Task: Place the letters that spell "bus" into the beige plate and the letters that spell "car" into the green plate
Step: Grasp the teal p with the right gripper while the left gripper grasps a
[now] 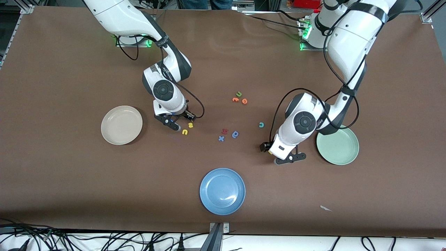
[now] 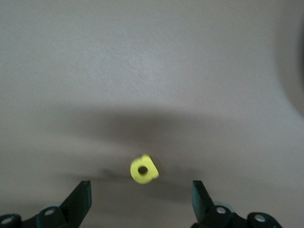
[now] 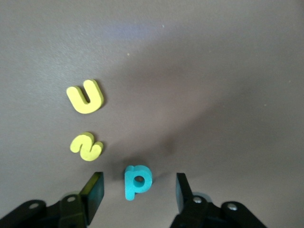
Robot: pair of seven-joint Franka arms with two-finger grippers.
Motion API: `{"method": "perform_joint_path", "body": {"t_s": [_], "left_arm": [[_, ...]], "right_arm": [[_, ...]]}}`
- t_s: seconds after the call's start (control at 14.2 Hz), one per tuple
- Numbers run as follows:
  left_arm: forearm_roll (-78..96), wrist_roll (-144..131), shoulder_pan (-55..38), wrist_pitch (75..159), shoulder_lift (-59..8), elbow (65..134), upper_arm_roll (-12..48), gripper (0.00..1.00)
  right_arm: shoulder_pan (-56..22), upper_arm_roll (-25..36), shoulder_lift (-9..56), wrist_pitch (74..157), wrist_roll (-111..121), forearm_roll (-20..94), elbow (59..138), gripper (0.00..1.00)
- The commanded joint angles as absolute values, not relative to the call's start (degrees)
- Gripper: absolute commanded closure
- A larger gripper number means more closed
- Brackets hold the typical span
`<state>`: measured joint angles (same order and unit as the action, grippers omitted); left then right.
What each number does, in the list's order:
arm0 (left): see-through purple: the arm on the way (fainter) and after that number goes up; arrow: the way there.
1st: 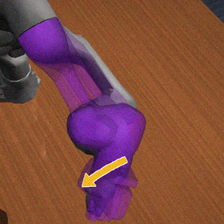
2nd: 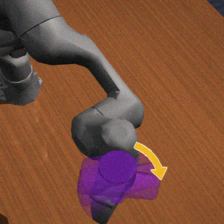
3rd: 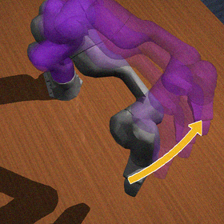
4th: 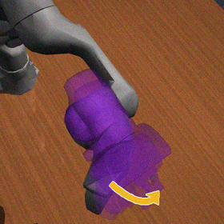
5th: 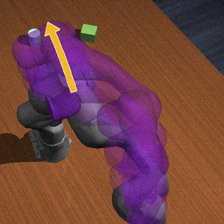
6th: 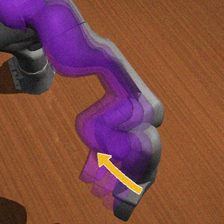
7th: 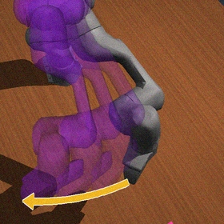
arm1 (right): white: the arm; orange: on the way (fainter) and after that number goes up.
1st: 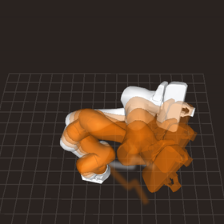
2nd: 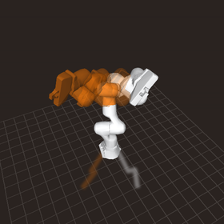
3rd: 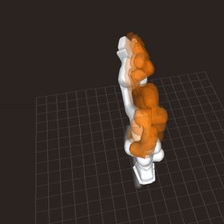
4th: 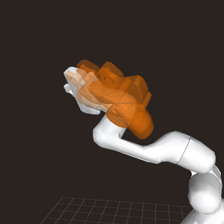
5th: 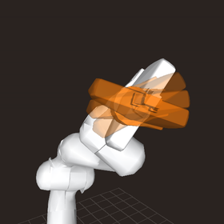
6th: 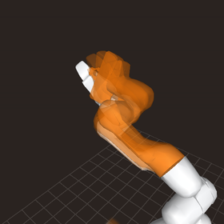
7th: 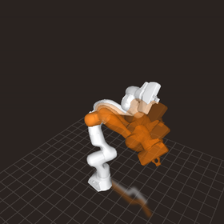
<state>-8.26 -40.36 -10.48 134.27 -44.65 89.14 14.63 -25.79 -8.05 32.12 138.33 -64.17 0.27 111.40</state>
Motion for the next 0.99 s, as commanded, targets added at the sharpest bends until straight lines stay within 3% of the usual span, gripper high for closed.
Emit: {"method": "perform_joint_path", "body": {"t_s": [0.0,0.14,0.21,0.28,0.35,0.63,0.92], "left_arm": [[-10.81,-42.45,-14.49,133.77,-48.25,84.20,10.90,0.06],[-10.90,-43.15,-14.68,133.68,-48.60,84.11,10.81,0.08],[-10.90,-43.42,-15.03,133.68,-48.69,84.11,10.81,0.09],[-10.90,-43.50,-15.20,133.68,-48.78,84.11,10.72,0.10],[-10.90,-43.77,-15.55,133.68,-49.04,84.02,10.64,0.13],[-10.90,-44.30,-15.91,133.68,-49.39,83.94,10.46,0.27],[-10.90,-44.30,-15.91,133.59,-49.48,84.02,10.55,0.44]], "right_arm": [[-26.46,-7.82,32.61,140.35,-64.69,0.26,112.58,0.46],[-26.46,-7.82,32.96,141.06,-64.95,0.26,112.76,0.59],[-26.46,-7.82,32.87,140.98,-65.04,0.26,112.68,0.72],[-26.46,-7.82,32.70,140.80,-65.04,0.26,112.50,0.91],[-26.46,-7.82,32.43,140.54,-65.04,0.26,112.41,1.00],[-26.28,-5.99,27.88,135.28,-61.02,0.26,111.62,1.00],[-26.10,2.53,22.51,125.17,-44.78,0.70,111.88,1.00]]}}
